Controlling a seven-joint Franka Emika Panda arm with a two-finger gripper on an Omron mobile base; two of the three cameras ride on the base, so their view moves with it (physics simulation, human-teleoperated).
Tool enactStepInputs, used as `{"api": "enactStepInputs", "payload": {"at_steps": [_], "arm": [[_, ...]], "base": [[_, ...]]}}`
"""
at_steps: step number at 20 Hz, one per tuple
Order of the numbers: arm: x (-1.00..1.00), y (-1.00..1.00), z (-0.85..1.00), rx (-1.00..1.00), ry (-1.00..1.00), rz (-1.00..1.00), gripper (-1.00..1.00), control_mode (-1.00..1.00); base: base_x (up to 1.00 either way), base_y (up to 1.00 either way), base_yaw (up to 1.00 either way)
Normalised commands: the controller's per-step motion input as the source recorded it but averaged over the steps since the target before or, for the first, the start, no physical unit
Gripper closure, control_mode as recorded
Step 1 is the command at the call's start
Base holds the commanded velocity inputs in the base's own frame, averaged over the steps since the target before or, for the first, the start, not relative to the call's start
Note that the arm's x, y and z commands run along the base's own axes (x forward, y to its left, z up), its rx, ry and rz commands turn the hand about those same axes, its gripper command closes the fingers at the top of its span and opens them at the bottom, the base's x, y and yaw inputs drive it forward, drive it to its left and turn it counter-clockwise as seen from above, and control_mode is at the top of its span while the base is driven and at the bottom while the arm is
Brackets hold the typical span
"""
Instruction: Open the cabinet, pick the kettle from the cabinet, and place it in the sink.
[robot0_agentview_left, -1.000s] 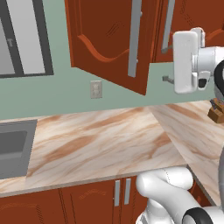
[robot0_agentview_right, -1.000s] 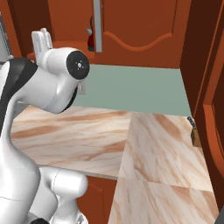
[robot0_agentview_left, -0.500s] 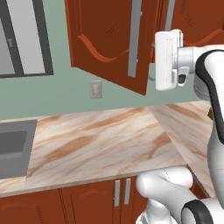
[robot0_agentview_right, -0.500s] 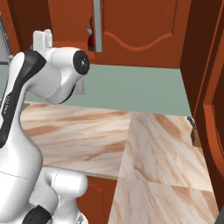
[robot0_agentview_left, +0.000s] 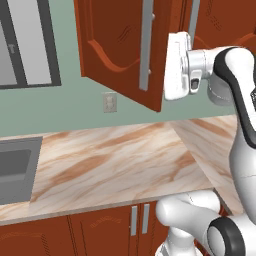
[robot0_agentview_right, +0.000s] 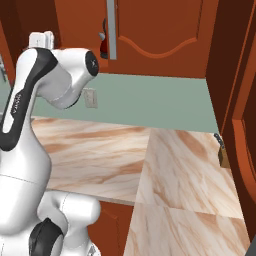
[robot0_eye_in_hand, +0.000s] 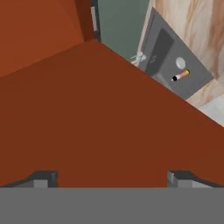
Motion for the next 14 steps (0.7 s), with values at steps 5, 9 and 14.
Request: {"api": "enactStepInputs", "payload": {"at_steps": [5, 9, 14], "arm": [[-0.2, 0.46, 0.01, 0.05, 0.0, 0.21, -1.0, -1.0], [-0.14, 0.56, -0.08, 0.0, 0.0, 0.12, -1.0, -1.0], [-0.04, 0.64, -0.11, 0.0, 0.0, 0.03, -1.0, -1.0]], "base": [[0.0, 0.0, 0.0], [0.0, 0.0, 0.0], [0.0, 0.0, 0.0]]}}
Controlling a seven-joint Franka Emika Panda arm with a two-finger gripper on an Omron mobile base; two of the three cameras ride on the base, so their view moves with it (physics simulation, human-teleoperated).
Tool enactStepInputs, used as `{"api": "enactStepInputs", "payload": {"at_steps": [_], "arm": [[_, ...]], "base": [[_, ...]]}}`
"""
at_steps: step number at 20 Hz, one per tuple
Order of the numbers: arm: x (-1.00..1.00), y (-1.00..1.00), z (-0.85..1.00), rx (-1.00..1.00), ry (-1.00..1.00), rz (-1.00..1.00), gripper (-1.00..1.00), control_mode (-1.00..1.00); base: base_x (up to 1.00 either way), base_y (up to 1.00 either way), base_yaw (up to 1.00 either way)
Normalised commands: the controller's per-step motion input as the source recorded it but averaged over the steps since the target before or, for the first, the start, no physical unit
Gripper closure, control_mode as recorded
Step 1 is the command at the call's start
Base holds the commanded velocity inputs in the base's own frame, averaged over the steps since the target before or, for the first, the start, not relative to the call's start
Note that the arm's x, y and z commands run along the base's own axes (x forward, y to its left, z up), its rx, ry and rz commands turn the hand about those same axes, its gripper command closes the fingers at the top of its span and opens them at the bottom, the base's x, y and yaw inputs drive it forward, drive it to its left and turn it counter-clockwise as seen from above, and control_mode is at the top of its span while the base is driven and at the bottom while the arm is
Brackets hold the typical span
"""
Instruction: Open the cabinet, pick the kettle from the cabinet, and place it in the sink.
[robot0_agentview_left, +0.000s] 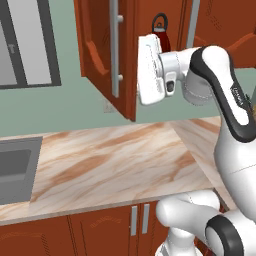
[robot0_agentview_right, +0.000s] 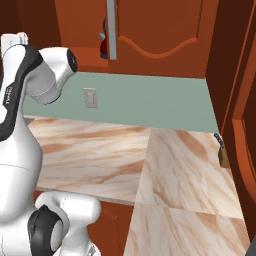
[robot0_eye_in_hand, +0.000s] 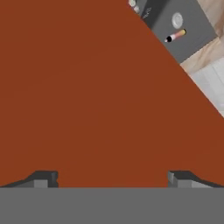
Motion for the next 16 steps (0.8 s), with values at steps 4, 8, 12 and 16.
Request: {"api": "enactStepInputs", "payload": {"at_steps": [4, 8, 12, 16], "arm": [[0.0, 0.66, -0.13, 0.0, -0.01, 0.0, -1.0, -1.0], [0.0, 0.61, -0.12, 0.0, -0.04, 0.0, -1.0, -1.0], [0.0, 0.18, -0.04, 0.0, -0.03, -0.01, -1.0, -1.0], [0.0, -0.37, 0.0, 0.0, -0.02, 0.0, -1.0, -1.0]], "base": [[0.0, 0.0, 0.0], [0.0, 0.0, 0.0], [0.0, 0.0, 0.0], [0.0, 0.0, 0.0]]}}
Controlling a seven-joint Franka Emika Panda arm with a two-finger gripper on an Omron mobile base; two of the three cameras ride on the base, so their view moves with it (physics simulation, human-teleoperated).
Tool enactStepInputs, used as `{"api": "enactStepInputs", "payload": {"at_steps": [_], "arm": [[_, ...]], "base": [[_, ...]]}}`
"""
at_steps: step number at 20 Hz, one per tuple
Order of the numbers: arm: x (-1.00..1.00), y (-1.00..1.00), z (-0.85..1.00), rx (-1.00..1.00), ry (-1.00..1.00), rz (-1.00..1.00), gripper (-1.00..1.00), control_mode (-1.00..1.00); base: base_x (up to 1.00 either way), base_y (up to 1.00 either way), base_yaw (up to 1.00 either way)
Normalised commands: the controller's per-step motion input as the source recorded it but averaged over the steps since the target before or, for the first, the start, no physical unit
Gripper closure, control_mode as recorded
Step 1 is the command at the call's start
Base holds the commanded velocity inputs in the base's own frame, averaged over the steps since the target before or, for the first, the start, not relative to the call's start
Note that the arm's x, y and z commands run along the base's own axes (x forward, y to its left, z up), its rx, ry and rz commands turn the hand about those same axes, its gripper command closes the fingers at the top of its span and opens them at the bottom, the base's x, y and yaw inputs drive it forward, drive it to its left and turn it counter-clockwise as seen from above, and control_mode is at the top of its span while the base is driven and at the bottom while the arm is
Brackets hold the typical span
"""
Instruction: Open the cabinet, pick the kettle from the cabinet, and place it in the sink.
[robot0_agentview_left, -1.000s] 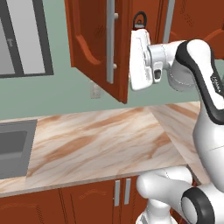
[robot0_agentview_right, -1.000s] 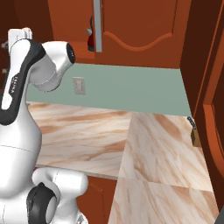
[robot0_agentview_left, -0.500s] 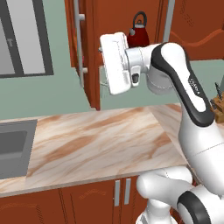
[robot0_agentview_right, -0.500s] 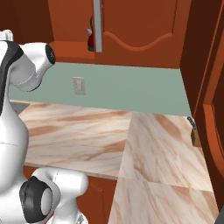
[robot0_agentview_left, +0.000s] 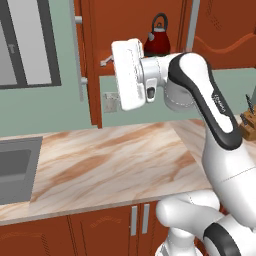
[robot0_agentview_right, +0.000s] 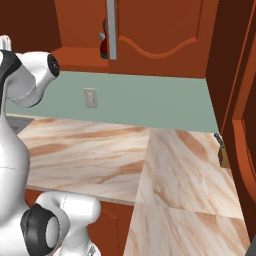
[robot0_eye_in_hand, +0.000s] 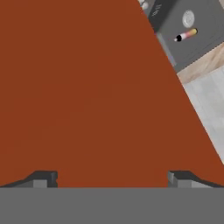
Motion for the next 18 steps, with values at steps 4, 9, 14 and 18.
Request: {"api": "enactStepInputs", "payload": {"at_steps": [4, 9, 14, 18], "arm": [[-0.01, -0.49, 0.0, -0.01, -0.05, 0.0, -1.0, -1.0], [-0.09, -0.56, 0.0, -0.03, -0.16, 0.01, -1.0, -1.0], [-0.12, -0.55, 0.0, -0.07, -0.21, 0.0, -1.0, -1.0], [-0.15, -0.49, 0.0, -0.18, -0.35, 0.01, -1.0, -1.0]], "base": [[0.0, 0.0, 0.0], [0.0, 0.0, 0.0], [0.0, 0.0, 0.0], [0.0, 0.0, 0.0]]}}
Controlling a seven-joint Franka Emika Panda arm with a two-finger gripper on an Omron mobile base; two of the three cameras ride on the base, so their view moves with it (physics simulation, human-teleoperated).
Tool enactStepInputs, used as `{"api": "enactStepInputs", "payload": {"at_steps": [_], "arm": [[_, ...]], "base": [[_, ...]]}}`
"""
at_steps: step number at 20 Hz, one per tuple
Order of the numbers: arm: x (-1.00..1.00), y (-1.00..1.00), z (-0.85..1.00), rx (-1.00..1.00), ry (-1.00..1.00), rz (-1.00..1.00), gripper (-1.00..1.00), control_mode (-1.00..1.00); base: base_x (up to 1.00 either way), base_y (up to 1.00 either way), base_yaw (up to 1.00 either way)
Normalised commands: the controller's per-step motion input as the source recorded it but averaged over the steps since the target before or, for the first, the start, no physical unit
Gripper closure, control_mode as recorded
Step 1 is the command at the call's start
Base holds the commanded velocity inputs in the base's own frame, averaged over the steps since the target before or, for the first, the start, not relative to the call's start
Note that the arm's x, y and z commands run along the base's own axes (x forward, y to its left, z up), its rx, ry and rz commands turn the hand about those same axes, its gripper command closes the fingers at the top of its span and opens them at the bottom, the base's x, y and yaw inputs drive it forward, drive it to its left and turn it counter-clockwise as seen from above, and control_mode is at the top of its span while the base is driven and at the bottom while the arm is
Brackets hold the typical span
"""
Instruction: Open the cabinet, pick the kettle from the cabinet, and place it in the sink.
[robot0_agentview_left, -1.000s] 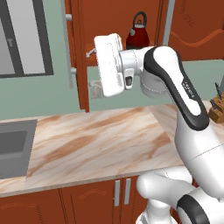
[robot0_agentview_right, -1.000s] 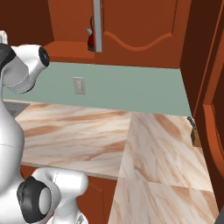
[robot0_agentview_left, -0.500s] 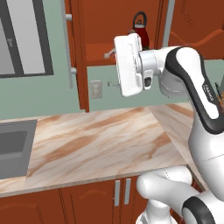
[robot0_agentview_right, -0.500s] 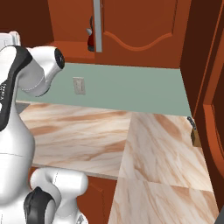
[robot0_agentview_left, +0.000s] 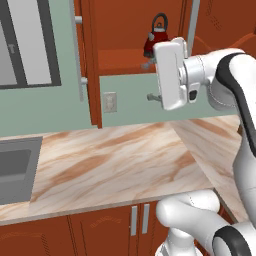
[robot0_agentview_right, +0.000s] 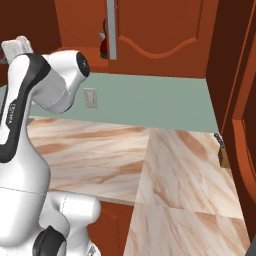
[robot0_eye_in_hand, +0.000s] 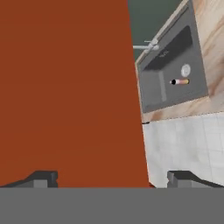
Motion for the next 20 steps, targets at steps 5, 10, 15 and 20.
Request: {"api": "enactStepInputs", "payload": {"at_steps": [5, 10, 15, 20], "arm": [[-0.17, -0.41, 0.0, -0.27, -0.41, 0.0, -1.0, -1.0], [-0.15, -0.4, 0.0, -0.23, -0.35, 0.0, -1.0, -1.0], [-0.03, -0.39, 0.01, -0.22, -0.25, -0.01, -1.0, -1.0], [0.0, -0.36, 0.0, -0.22, -0.31, -0.07, -1.0, -1.0]], "base": [[0.0, 0.0, 0.0], [0.0, 0.0, 0.0], [0.0, 0.0, 0.0], [0.0, 0.0, 0.0]]}}
